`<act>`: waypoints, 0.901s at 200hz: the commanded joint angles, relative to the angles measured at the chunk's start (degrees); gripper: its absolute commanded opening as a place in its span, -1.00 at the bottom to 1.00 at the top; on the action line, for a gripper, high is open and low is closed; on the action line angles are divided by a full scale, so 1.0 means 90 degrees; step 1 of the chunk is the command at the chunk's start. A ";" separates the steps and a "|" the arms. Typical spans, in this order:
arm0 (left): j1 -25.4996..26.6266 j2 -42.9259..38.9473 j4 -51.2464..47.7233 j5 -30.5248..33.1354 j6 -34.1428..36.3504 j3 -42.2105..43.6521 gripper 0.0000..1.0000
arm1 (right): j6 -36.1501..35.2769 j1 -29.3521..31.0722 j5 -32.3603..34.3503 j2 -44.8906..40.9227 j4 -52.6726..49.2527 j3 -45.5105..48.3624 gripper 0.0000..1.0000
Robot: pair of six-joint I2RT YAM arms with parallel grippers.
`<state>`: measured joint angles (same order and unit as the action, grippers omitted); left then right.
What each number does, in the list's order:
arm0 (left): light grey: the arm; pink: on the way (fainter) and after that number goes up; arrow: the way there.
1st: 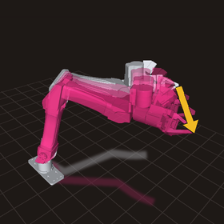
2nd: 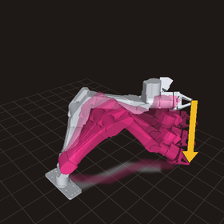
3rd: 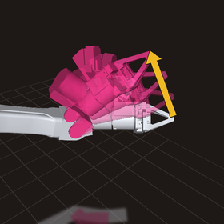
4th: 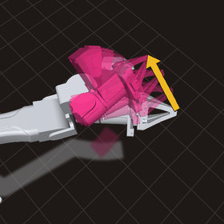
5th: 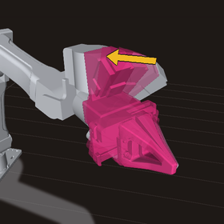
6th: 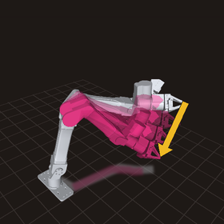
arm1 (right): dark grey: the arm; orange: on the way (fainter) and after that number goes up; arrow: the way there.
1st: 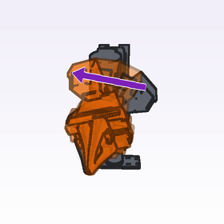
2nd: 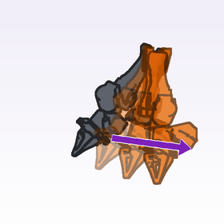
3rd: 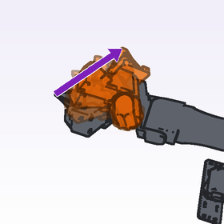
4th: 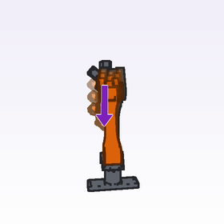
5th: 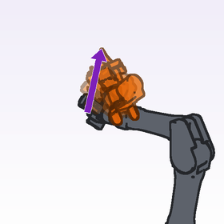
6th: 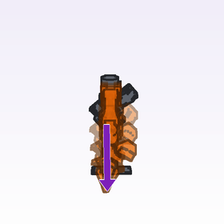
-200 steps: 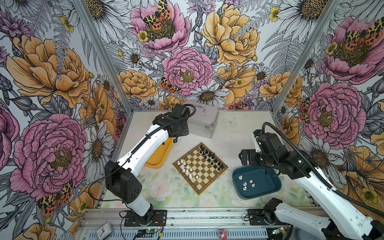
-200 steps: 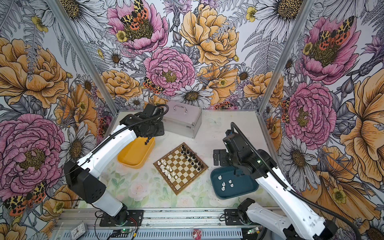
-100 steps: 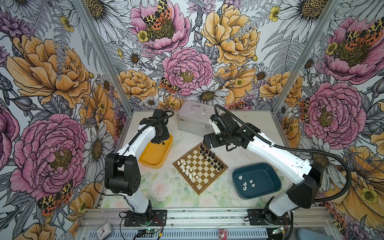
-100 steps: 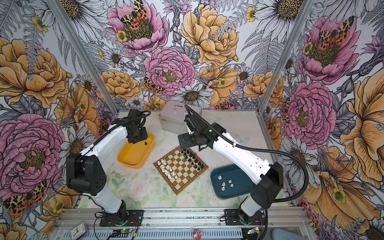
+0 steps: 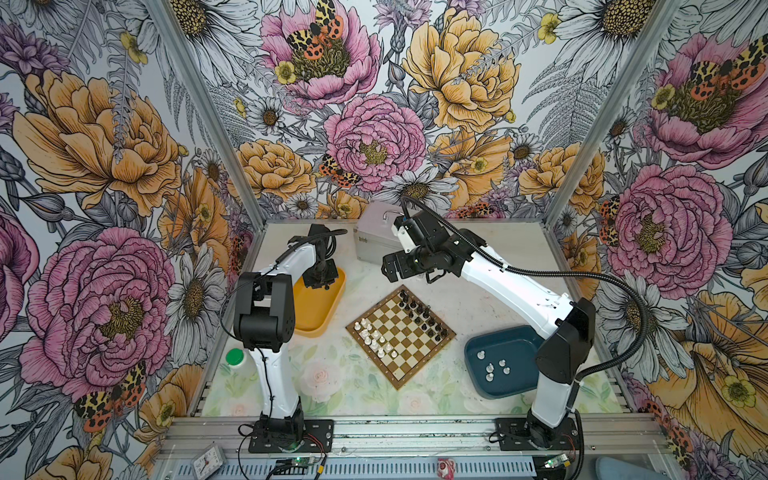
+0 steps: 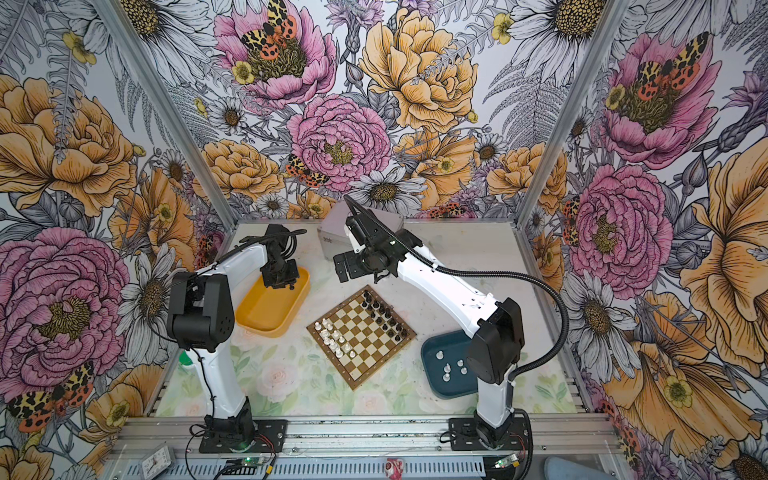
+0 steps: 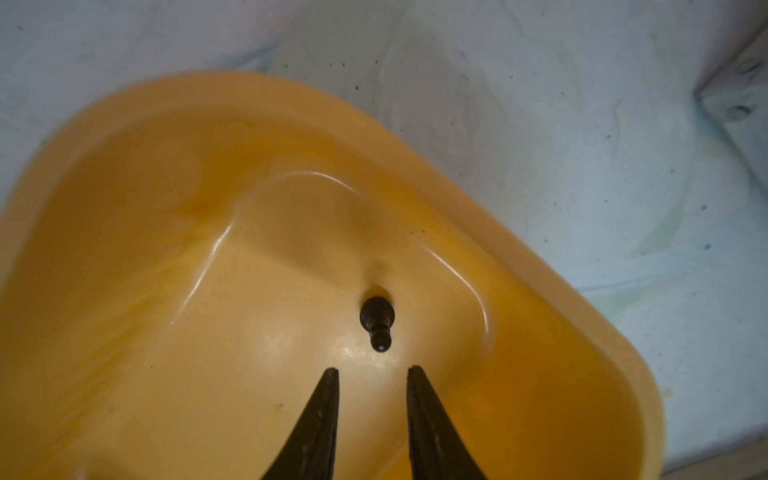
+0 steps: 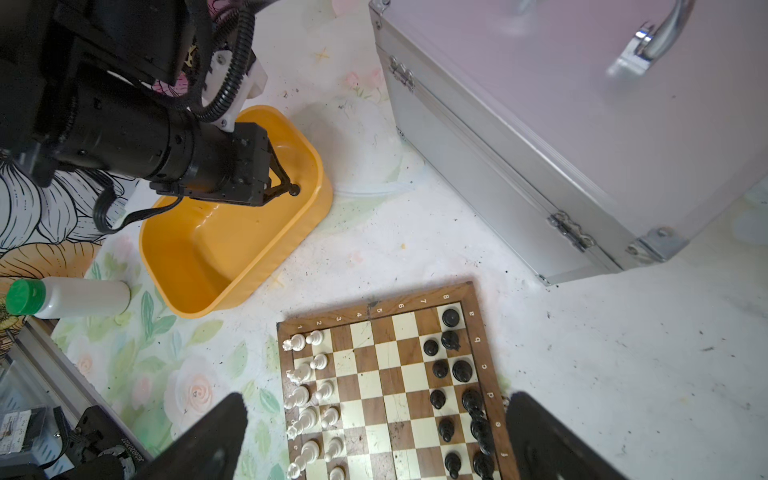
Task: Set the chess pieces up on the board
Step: 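Lower the left gripper and grasp the black piece in the yellow tray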
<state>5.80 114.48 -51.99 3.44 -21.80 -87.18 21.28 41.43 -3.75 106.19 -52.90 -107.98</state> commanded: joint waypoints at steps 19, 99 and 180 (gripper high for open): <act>-0.0097 0.0232 0.0209 -0.0168 0.0206 -0.0367 -0.44 | -0.0069 -0.0198 -0.0140 0.0117 -0.0011 -0.0258 0.99; -0.0139 0.0479 0.0203 -0.0148 0.0249 -0.0358 -0.51 | -0.0038 -0.0316 -0.0150 0.0116 -0.0040 -0.0189 0.99; -0.0125 0.0552 0.0207 -0.0132 0.0269 -0.0342 -0.72 | -0.0045 -0.0414 -0.0179 0.0110 -0.0050 -0.0170 0.99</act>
<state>5.02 119.02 -50.94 2.90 -20.10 -89.89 21.30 38.15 -4.84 106.67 -53.12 -108.60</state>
